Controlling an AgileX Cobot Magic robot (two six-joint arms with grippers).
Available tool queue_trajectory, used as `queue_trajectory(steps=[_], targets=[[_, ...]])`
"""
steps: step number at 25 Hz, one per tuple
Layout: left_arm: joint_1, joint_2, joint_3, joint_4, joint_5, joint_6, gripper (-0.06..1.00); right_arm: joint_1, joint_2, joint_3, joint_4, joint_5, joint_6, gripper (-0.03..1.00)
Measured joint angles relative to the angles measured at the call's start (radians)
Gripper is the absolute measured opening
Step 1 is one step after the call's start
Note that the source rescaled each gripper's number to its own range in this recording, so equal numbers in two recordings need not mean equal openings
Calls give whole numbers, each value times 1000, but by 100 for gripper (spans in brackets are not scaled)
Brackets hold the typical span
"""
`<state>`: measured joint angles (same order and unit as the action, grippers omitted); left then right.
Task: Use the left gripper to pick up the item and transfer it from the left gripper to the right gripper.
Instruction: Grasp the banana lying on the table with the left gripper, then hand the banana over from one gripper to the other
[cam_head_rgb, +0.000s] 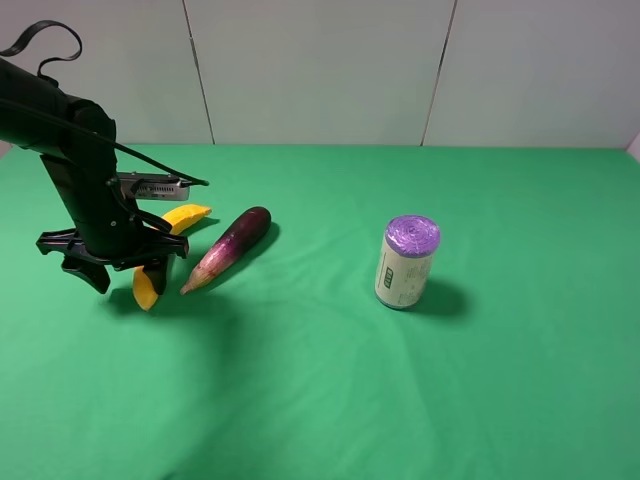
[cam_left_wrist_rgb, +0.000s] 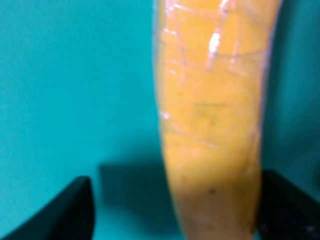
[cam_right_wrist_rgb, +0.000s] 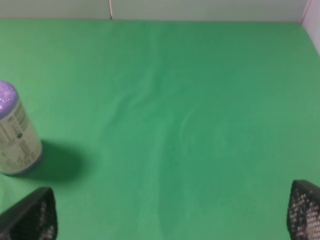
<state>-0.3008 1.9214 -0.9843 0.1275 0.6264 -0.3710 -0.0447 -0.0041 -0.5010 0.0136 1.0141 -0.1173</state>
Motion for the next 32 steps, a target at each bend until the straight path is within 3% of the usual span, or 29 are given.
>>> queue_trajectory(steps=[7, 32], targets=[[0, 0, 0, 0, -5, 0, 0, 0, 0, 0, 0, 0, 0, 100], [0, -57, 0, 10, -38, -1, 0, 0, 0, 0, 0, 0, 0, 100]])
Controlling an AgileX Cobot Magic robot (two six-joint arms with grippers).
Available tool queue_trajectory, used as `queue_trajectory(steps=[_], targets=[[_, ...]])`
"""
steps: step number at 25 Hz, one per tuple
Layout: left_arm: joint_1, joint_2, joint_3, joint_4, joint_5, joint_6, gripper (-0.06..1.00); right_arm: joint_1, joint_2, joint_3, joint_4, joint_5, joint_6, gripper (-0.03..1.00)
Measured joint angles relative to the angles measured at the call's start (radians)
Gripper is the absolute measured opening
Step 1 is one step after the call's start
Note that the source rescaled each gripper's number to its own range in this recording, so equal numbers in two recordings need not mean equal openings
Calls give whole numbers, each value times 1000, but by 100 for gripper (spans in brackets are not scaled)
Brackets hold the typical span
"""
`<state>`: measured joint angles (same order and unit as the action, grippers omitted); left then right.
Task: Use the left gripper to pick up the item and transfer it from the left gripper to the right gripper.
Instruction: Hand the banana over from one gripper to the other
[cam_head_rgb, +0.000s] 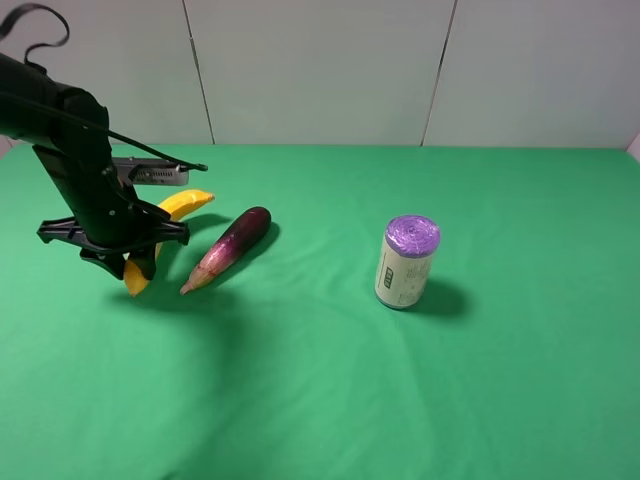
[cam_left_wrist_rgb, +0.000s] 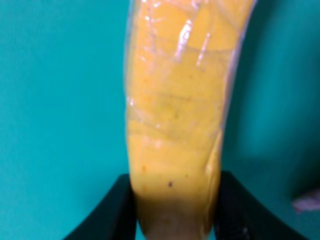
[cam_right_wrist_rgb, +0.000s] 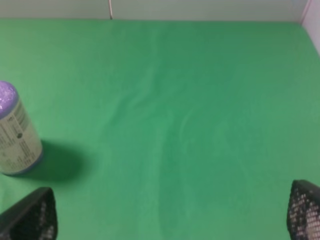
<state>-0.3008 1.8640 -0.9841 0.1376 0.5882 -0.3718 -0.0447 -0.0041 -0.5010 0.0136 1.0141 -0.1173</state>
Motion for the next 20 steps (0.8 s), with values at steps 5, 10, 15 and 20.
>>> queue_trajectory(steps=[5, 10, 15, 20], targets=[[0, -65, 0, 20, 45, -1, 0, 0, 0, 0, 0, 0, 0, 100], [0, -141, 0, 35, 89, -1, 0, 0, 0, 0, 0, 0, 0, 100], [0, -224, 1, 42, 143, -1, 0, 0, 0, 0, 0, 0, 0, 100], [0, -300, 1, 42, 186, 4, 0, 0, 0, 0, 0, 0, 0, 100]])
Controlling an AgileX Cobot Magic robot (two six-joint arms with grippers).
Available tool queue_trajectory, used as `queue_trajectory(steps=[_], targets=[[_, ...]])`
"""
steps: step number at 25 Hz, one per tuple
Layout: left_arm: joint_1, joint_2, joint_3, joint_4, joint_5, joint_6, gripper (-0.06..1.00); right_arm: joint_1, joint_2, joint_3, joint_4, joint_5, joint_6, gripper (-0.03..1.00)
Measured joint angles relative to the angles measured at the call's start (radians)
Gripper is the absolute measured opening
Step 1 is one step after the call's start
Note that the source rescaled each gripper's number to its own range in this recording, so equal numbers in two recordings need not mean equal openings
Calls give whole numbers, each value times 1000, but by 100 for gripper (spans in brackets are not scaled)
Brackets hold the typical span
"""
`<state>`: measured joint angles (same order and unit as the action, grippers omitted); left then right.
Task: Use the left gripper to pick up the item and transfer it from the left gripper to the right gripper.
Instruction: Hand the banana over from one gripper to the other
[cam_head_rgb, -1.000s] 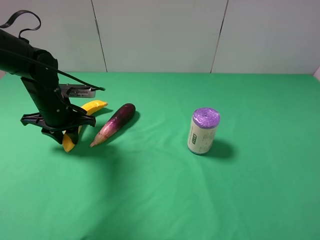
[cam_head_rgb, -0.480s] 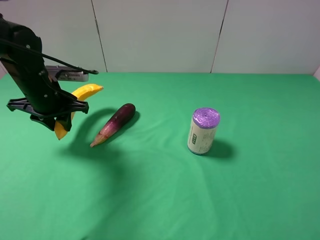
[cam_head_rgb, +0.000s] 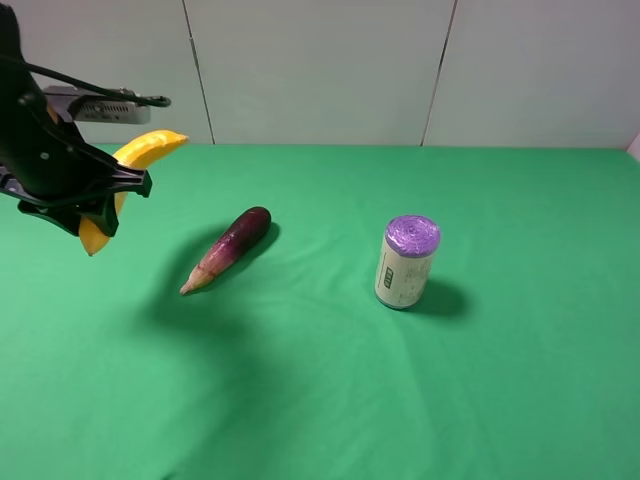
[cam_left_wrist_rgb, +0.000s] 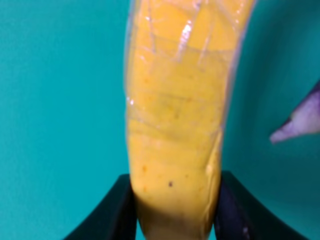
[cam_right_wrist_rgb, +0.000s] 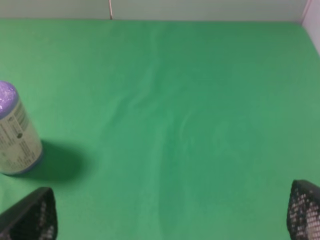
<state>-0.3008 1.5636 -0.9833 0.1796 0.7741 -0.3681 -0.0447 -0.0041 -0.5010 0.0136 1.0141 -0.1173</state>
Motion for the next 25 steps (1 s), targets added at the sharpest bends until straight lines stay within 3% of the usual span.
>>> queue_trajectory(steps=[10, 17, 25], targets=[[0, -121, 0, 0, 83, 49, 0, 0, 0, 0, 0, 0, 0, 100], [-2, -140, 0, -11, 122, 136, 0, 0, 0, 0, 0, 0, 0, 100], [-83, -140, 0, -26, 122, 197, 0, 0, 0, 0, 4, 0, 1, 100]])
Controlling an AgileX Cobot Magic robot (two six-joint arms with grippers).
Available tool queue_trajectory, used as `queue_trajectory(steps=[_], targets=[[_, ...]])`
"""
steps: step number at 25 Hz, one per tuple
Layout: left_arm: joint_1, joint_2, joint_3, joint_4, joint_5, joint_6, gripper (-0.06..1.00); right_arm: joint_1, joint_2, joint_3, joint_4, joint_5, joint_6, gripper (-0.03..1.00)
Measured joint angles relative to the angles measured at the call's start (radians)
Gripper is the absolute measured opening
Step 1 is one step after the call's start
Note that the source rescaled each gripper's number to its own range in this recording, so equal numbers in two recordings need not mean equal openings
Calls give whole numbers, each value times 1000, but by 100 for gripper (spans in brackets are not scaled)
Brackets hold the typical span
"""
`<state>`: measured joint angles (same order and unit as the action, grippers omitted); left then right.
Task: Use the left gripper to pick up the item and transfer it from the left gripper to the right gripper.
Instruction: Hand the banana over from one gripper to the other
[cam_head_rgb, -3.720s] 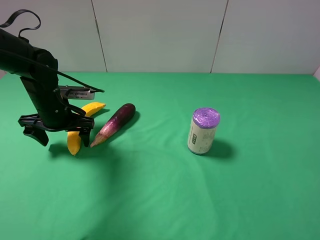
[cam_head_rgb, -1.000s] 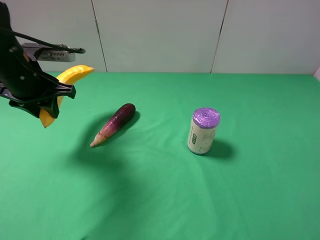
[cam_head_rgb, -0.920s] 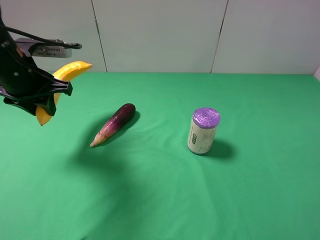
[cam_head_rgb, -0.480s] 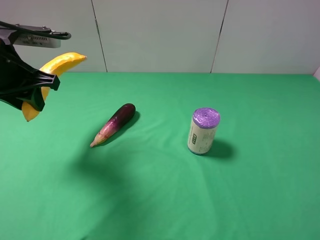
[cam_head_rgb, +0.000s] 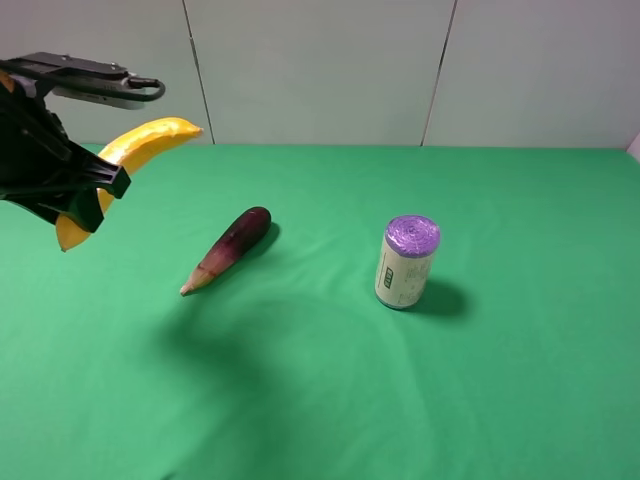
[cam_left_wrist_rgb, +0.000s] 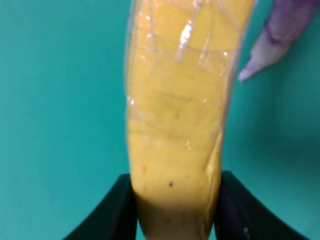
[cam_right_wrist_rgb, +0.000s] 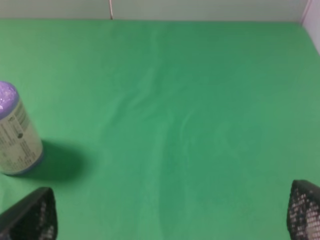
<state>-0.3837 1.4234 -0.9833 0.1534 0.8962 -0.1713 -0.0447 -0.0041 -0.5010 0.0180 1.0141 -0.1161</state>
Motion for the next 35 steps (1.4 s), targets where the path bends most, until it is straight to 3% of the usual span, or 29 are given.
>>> queue_trajectory(steps=[8, 13, 23, 35], targets=[[-100, 0, 0, -1, -2, 33, 0, 0, 212, -99, 29, 3, 100, 100], [-170, 0, 0, -1, -28, 63, 0, 0, 426, -173, 124, -24, 116, 100], [-260, 0, -72, -11, -70, 226, 0, 0, 724, -200, 452, -117, -53, 100], [-261, 115, -247, -203, -73, 463, 0, 0, 906, -248, 812, -166, -325, 100]])
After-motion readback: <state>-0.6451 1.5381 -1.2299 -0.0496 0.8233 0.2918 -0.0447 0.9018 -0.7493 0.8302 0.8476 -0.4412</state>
